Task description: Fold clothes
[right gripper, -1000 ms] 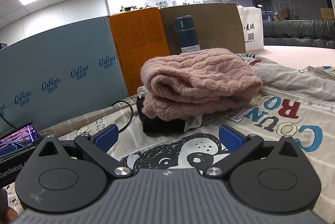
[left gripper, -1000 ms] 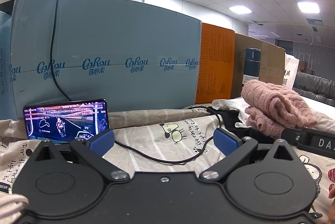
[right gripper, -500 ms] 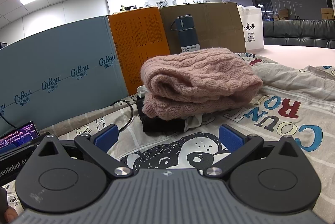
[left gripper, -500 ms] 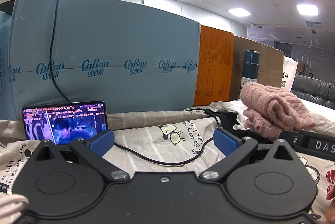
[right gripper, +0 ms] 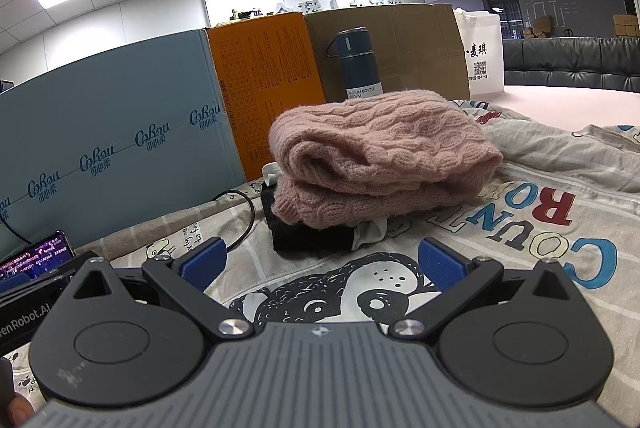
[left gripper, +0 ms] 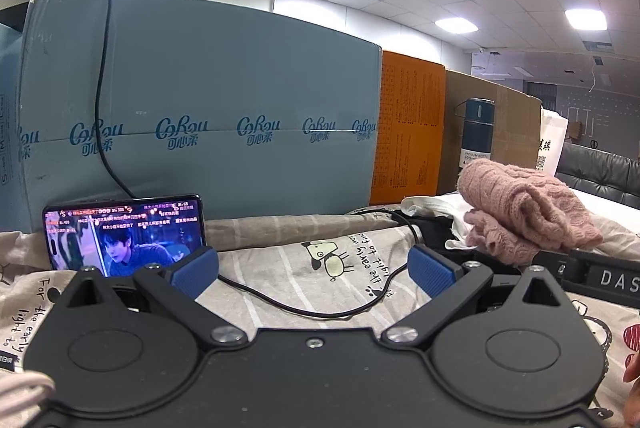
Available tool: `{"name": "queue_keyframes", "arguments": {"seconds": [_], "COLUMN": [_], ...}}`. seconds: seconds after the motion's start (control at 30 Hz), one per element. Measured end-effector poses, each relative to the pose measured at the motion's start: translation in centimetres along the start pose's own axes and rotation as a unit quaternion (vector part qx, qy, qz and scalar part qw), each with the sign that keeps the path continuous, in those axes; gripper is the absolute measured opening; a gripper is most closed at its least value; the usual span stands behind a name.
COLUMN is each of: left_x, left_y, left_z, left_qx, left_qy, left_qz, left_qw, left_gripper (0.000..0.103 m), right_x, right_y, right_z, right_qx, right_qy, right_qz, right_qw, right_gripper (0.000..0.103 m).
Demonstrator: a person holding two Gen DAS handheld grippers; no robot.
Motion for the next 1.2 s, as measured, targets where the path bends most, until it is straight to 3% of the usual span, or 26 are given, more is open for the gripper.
{"name": "queue_keyframes", "arguments": {"seconds": [1.2], "left_x": [0.17], "left_y": [-0.01], "left_z": [0.06], "left_qx": [-0.003], "left_qy": [-0.003], "left_qz": [0.004], "left_qw": [1.0], "left_gripper": [0.103], "right_x": [-0.27], "right_y": [0.06], "right_z": [-0.06], "right_qx": [0.005], "right_qy": [0.004], "right_qz": [-0.007], "right_qw": [1.0], "right_gripper": [0.103]}}
Point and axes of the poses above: each gripper's, at about its wrist camera, not at the fingertips, and x roughly against the way its jaws point, z to its right, y to its underside, the point moved 2 cm from there along -x, roughly the way its jaws point, and after that the axes turned 3 degrees about -x, right-handed, at the moved point
